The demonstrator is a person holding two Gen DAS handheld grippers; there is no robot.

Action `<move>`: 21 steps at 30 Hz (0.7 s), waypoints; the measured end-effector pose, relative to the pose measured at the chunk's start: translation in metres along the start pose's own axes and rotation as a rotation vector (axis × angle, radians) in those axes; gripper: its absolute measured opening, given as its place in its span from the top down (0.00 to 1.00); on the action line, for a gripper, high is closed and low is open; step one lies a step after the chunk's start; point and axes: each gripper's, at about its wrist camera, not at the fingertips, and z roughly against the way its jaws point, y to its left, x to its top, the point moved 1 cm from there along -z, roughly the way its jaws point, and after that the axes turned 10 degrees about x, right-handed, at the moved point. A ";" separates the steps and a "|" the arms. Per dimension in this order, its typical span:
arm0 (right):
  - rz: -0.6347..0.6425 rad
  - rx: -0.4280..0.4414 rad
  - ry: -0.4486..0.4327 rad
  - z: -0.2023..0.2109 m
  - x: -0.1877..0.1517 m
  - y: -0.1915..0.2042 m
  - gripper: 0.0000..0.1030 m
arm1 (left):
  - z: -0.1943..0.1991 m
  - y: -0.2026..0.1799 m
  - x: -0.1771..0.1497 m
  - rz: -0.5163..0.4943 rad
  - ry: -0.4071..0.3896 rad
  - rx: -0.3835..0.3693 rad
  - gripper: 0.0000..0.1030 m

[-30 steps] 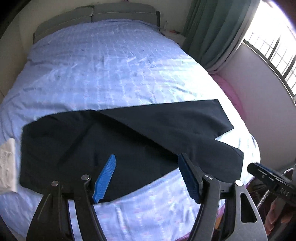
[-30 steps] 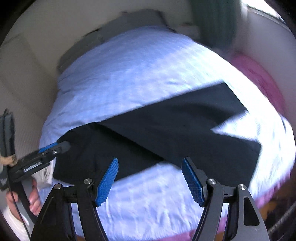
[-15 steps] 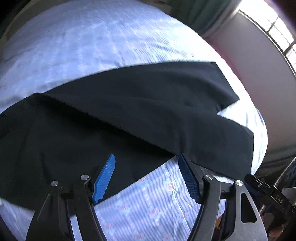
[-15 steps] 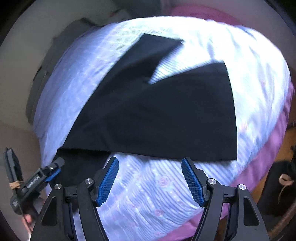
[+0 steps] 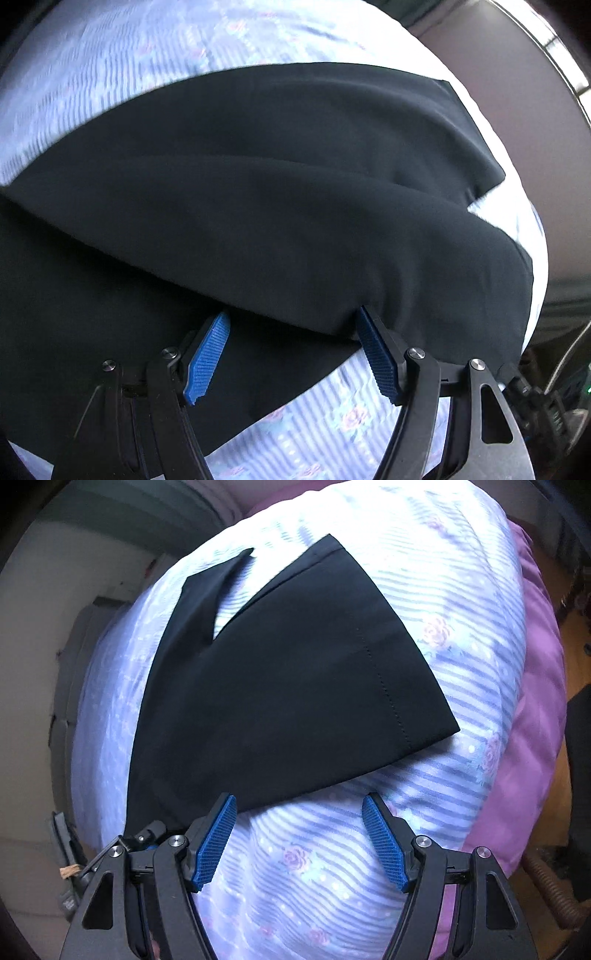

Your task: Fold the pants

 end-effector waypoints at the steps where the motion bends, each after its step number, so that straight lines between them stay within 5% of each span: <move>1: -0.010 -0.001 -0.008 -0.001 0.002 -0.002 0.30 | -0.003 0.002 0.002 0.021 0.008 -0.011 0.32; 5: -0.035 -0.029 -0.061 -0.001 0.011 -0.001 0.34 | -0.006 0.007 0.010 0.072 0.009 -0.041 0.32; 8: -0.009 -0.081 -0.085 0.003 0.022 0.004 0.49 | -0.005 0.008 0.017 0.091 0.004 -0.060 0.35; 12: 0.043 -0.134 -0.083 0.004 0.038 0.011 0.84 | -0.001 0.009 0.022 0.087 0.007 -0.062 0.75; 15: 0.063 -0.109 -0.101 0.015 0.048 0.028 0.90 | 0.016 0.006 0.026 0.068 -0.026 -0.061 0.86; 21: 0.186 -0.027 -0.208 0.046 0.091 0.099 0.94 | 0.059 0.007 0.054 0.075 -0.107 -0.089 0.88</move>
